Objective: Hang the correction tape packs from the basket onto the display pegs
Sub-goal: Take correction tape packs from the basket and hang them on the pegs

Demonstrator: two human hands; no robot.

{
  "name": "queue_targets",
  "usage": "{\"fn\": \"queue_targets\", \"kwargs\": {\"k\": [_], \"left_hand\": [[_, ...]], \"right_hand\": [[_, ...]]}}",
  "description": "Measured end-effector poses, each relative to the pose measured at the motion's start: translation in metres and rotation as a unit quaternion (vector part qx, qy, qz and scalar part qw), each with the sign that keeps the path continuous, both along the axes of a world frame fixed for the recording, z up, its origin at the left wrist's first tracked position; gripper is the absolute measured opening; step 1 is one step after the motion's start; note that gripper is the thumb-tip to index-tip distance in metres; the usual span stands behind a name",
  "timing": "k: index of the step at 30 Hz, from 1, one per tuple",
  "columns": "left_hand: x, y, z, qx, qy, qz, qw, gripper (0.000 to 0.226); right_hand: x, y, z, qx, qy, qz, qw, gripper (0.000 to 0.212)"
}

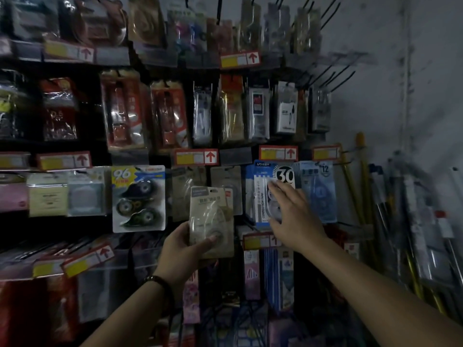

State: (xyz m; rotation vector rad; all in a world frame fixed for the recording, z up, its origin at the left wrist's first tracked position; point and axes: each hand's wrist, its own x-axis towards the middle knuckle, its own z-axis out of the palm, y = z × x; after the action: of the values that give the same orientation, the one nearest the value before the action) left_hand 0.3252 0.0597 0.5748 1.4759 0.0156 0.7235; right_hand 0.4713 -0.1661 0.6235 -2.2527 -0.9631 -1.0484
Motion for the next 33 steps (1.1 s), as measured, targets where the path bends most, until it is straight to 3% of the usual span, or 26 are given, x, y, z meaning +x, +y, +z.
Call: {"fn": "queue_targets", "kwargs": {"k": [7,14,18,21,24,28,33], "left_hand": [[-0.004,-0.001,0.006,0.002,-0.006,-0.01,1.0,0.039],[-0.01,0.004,0.011,0.007,-0.009,0.004,1.0,0.037],[-0.014,0.012,0.008,-0.011,-0.013,0.012,1.0,0.035],[-0.021,0.018,0.008,-0.022,-0.018,0.018,0.999,0.032],[-0.026,0.023,0.008,-0.032,-0.023,0.032,0.999,0.034],[-0.033,0.031,0.004,-0.02,-0.017,0.047,0.999,0.044],[-0.038,0.034,0.005,-0.013,-0.011,0.04,0.999,0.042]], "right_hand": [[0.007,0.0,0.006,-0.026,0.052,-0.008,0.998,0.09],[0.016,0.007,0.013,-0.075,0.03,-0.041,0.996,0.091],[0.001,0.025,0.009,-0.078,-0.045,-0.096,0.991,0.069],[-0.025,0.047,0.001,-0.036,-0.127,0.015,0.991,0.062],[-0.052,0.072,-0.005,-0.076,-0.108,0.151,0.98,0.087],[-0.074,0.099,-0.008,-0.153,-0.057,0.17,0.972,0.114],[-0.074,0.121,-0.009,-0.14,-0.072,0.171,0.972,0.103]]}}
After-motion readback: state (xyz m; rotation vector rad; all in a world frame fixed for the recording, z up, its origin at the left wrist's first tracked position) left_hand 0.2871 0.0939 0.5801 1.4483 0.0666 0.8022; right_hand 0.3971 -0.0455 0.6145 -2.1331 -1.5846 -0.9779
